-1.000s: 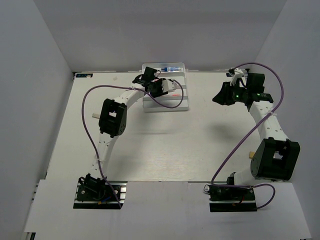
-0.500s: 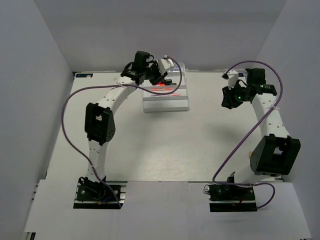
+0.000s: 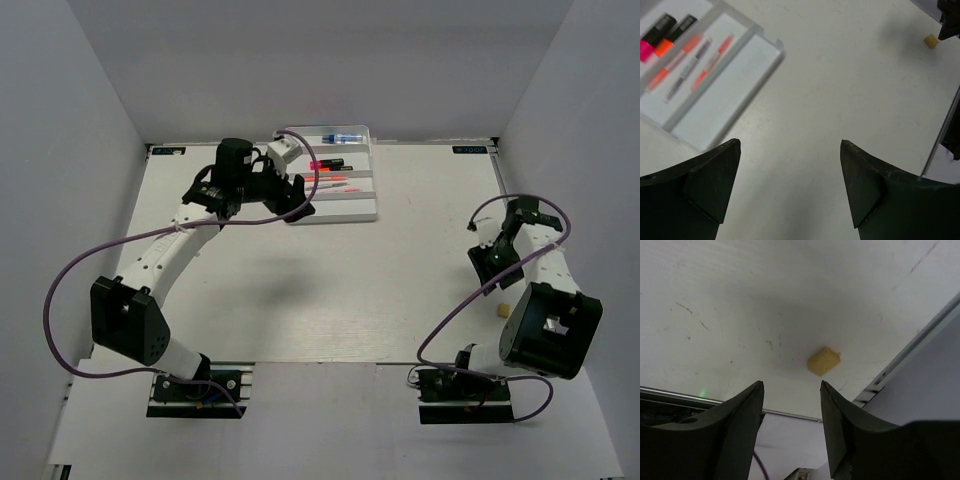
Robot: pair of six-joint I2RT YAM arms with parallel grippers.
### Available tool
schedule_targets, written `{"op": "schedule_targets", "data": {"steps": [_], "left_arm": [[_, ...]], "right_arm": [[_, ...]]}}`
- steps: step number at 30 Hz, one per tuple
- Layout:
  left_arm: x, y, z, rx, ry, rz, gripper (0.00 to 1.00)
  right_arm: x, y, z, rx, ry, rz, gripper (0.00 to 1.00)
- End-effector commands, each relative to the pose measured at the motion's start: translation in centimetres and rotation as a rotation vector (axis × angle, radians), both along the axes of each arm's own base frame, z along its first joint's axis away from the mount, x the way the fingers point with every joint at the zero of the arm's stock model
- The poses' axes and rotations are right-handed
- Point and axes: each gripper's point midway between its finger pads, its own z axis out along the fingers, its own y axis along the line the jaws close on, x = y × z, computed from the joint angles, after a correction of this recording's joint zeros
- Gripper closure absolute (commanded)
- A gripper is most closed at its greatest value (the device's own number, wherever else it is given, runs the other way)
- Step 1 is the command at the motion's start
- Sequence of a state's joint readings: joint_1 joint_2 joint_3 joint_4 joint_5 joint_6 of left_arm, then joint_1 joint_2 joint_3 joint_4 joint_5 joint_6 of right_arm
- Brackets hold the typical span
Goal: Sort the stationery into containers
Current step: Pick up the stationery from the corner of the board.
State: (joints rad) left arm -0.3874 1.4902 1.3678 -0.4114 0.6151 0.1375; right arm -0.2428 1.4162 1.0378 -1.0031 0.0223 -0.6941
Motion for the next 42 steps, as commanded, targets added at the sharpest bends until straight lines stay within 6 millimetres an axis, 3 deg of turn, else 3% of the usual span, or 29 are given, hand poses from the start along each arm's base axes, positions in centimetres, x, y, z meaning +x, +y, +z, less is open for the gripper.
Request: {"op": "schedule_targets", "data": {"steps": [1,6,10,17,26,31,40,42], "left_arm": [[-1.5,0.4,-0.1,-0.047,0.081,0.036,0.1],[-1.6,0.2,-0.9,-0.029,0.114,0.011,0.11],[-1.1,0.0,-0.5,-0.035,0.106,0.007,0.11],[-1.1,-0.3,-0.5,-0.044,0.108,-0.006,0.11],[-1.1,-0.4,-0.9,-0.041,0.115,-0.011,0.11],[-1.0,-0.4,-1.0,-0.04,0.115,-0.011,0.11],[-1.2,-0.3,-1.7,-0.03,0.123,-0.014,0.09],[-1.3,-0.2,-1.7,-0.03,0.122,-0.011,0.09]], "right_arm": [[-1.0,-1.4,0.4,-0.04,-0.06,-0.208,0.46],[-1.8,-2.0,-0.3,0.011,-0.092,-0.394,0.47],[-2.9,-3.3,-2.2,-0.001,-0.098,-0.522,0.5],[-3.7,-4.7,-4.5,-0.007,-0.058,-0.502,0.53],[-3.0,-6.0,-6.8,0.024,-0.034,-0.486,0.43],[-2.2,-5.9,-7.3,0.07,-0.027,-0.491,0.43],[-2.0,-4.5,-8.3,0.148,0.005,-0.474,0.6],[-2.0,-4.2,-8.2,0.162,0.008,-0.462,0.7]]}}
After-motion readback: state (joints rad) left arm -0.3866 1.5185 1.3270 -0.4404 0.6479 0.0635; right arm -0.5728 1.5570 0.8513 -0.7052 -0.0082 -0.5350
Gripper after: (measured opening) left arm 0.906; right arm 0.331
